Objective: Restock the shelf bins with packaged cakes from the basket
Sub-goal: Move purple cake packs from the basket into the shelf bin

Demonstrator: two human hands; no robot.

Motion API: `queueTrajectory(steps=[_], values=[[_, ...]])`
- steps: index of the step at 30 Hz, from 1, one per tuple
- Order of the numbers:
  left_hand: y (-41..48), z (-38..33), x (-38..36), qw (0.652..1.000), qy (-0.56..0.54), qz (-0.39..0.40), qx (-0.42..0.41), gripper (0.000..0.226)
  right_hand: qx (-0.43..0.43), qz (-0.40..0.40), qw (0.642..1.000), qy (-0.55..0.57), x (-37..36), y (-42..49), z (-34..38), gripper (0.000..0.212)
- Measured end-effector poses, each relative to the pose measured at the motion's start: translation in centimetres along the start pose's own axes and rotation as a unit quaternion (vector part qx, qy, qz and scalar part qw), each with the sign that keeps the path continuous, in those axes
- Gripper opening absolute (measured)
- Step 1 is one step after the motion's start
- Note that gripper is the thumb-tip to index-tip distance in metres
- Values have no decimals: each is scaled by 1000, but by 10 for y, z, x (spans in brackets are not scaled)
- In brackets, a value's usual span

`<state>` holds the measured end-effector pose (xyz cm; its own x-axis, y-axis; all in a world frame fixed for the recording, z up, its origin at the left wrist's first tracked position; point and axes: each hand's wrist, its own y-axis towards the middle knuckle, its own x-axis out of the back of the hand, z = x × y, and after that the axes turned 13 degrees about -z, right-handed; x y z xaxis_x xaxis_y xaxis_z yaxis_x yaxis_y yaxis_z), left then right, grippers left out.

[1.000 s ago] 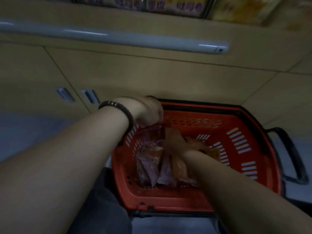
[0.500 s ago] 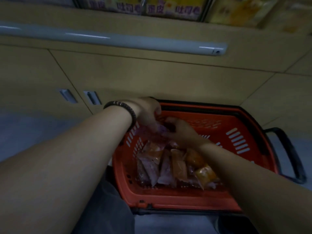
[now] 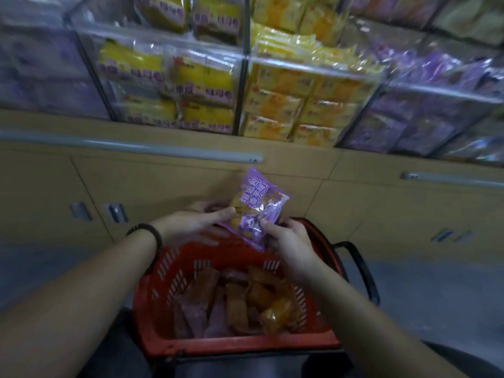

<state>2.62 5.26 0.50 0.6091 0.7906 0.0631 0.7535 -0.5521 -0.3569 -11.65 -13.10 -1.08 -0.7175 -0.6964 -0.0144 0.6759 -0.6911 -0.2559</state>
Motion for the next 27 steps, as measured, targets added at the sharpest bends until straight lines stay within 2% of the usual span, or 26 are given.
queueTrajectory(steps=[2, 4, 6, 8, 10, 12, 15, 17, 21, 23, 27], values=[[-10, -12, -18, 997, -67, 34, -5, 102, -10, -1, 999, 48, 9, -14, 16, 9], [-21, -24, -32, 994, -91, 35, -42, 73, 5, -1, 998, 62, 19, -24, 26, 10], [-32, -42, -42, 993, -79, 29, -85, 51, 39, -7, 997, 61, 28, -31, 39, 29], [-41, -69, -49, 991, -42, 30, -127, 43, 92, -26, 994, 44, 37, -37, 59, 46], [-50, -102, -55, 983, 27, 12, -182, 33, 209, -81, 975, 0, 46, -43, 83, 53], [-60, -140, -61, 966, 92, -17, -241, 19, 342, -185, 917, -85, 53, -51, 113, 74], [-71, -201, -69, 933, 149, -49, -323, 15, 518, -280, 793, -155, 65, -60, 167, 107], [-77, -241, -74, 907, 192, -64, -370, 17, 582, -295, 718, -242, 70, -63, 206, 110], [-82, -310, -90, 834, 306, -92, -450, 24, 608, -284, 617, -410, 79, -59, 260, 98], [-82, -336, -99, 805, 345, -98, -473, 24, 598, -295, 601, -441, 86, -52, 280, 95], [-70, -372, -115, 766, 375, -112, -511, 26, 577, -289, 603, -469, 98, -35, 319, 92]])
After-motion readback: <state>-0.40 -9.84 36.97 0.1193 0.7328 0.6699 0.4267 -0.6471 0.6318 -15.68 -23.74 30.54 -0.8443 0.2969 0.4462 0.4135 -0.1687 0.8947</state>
